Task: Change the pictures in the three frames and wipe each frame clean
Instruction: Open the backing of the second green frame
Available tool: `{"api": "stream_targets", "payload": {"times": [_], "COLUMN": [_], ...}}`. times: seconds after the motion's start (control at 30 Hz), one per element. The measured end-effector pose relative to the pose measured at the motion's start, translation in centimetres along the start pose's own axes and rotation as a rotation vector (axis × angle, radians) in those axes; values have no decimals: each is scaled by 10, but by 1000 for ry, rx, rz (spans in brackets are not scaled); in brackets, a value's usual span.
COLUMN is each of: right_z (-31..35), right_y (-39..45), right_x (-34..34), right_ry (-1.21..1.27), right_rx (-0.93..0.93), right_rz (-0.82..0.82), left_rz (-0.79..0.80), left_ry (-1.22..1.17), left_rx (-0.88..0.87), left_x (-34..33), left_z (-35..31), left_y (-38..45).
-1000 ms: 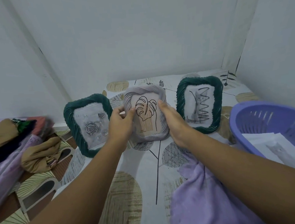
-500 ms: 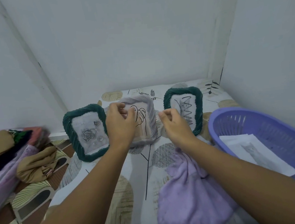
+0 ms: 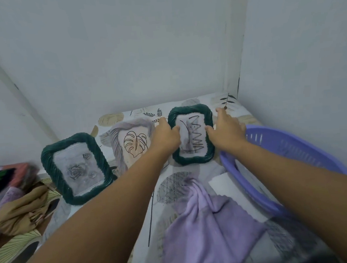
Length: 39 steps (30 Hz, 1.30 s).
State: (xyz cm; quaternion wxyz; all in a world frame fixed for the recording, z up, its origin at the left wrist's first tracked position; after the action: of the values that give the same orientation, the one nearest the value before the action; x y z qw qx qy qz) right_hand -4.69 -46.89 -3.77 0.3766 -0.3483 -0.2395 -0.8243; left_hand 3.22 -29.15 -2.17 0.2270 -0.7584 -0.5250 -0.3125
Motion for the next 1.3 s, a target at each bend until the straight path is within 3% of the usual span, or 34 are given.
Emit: {"api": "stream_targets", "payload": {"times": [0.1,0.3,0.5,0.63,0.83,1.03,1.3], "right_z": [-11,-8,13,35,60,71,74], "right_y": [5,7,-4,-21,-67,-121,-173], "right_x": [-11,-4,19,31,26,2,-61], "right_ry": [-41,52,385,795,1091,1162,1405], "right_rx": [-53,-10,15,77,71,43,-180], "right_rz": [122,10,-90,-75,51,183,662], "left_rz": [79,-52,-158,-195,-90,-97,-52], "left_ry": [-7,-169,-351,-394,-427,-505,-709], "left_rx": [65,60,-67,-167,-194,-90,50], "left_x": [-9,-1,33,64,93,104,107], "left_z": [1,3,-17,-26,-4,45,99], "left_y": [7,15,-3,-29,-86,-140,-178]}}
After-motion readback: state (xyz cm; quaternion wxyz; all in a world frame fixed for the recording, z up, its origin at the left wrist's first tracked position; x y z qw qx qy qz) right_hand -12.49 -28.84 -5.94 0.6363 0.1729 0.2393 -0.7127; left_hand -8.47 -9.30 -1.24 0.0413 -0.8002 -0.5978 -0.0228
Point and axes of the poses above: each hand's wrist, its own y-axis towards the middle knuckle, its own x-axis out of the back of the hand, z = x × y, the point moved 6 cm from there along y, towards the middle knuckle, and after that the axes turned 9 degrees about y, right-handed, at the moved point
